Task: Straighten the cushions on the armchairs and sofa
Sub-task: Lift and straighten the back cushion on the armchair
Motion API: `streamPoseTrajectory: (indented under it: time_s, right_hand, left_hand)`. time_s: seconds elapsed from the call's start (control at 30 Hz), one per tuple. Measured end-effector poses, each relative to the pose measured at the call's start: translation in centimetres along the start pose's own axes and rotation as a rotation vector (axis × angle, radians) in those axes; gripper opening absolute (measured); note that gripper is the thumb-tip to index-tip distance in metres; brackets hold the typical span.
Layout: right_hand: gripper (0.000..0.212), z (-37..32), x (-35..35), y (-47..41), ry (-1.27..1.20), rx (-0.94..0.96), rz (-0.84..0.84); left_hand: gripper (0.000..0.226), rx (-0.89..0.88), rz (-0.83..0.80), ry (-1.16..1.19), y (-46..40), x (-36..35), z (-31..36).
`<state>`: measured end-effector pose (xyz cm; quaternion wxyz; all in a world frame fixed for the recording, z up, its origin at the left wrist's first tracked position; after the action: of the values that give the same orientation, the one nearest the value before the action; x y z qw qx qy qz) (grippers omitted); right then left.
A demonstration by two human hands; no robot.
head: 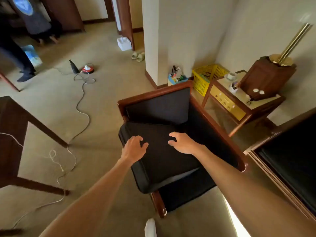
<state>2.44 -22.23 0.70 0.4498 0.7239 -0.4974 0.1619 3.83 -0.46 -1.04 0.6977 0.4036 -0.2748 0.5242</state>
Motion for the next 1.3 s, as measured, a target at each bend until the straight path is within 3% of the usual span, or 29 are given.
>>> streamPoseTrajectory:
  time_s: [0.2, 0.47, 0.67, 0.9, 1.0, 1.1, 1.2, 1.3]
  right_hand:
    - [0.05, 2.0, -8.8, -2.4, -0.043, -0.067, -0.114]
    - [0.052, 4.3, -13.6, -4.4, 0.036, -0.089, -0.23]
    - [0.052, 4.7, -12.4, -6.6, 0.03, -0.048, -0.25]
    - [0.052, 3.7, -7.1, -11.0, 0.029, 0.076, -0.355]
    - [0.067, 2.9, -3.4, -12.7, 0.112, 0.178, -0.332]
    - [0.099, 2.0, 0.6, -13.7, 0.286, 0.335, -0.276]
    - [0.129, 0.6, 4.3, -15.3, 0.666, 0.561, -0.114]
    - [0.143, -1.8, 6.3, -16.5, 1.019, 0.779, -0.013]
  left_hand:
    - [0.032, 0.249, 0.111, 0.146, 0.7, -3.2, -5.4]
    - [0.095, 0.487, -0.061, 0.498, 0.9, -7.8, -8.7]
    - [0.095, 0.655, -0.148, 0.529, 0.8, -9.4, -8.8]
    - [0.081, 0.668, -0.053, 0.503, 0.2, -8.9, -5.1]
    - [0.082, 0.594, 0.031, 0.505, -0.4, -8.5, -1.3]
    - [0.094, 0.544, 0.102, 0.505, -1.4, -8.2, 2.5]
    - [0.106, 0.538, 0.132, 0.442, -2.1, -8.3, 5.1]
    - [0.115, 0.54, 0.121, 0.383, -2.0, -8.8, 6.9]
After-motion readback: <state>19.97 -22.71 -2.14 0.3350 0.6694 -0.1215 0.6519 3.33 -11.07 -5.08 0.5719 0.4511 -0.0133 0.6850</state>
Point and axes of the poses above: each hand's wrist, its own y-axis away from the middle knuckle, its own x-axis out of the back of the hand, z = x × y, the point moved 4 cm from there along -y, towards the middle knuckle, and after that the axes turned 1 degree about -z, right-handed, at the moved point
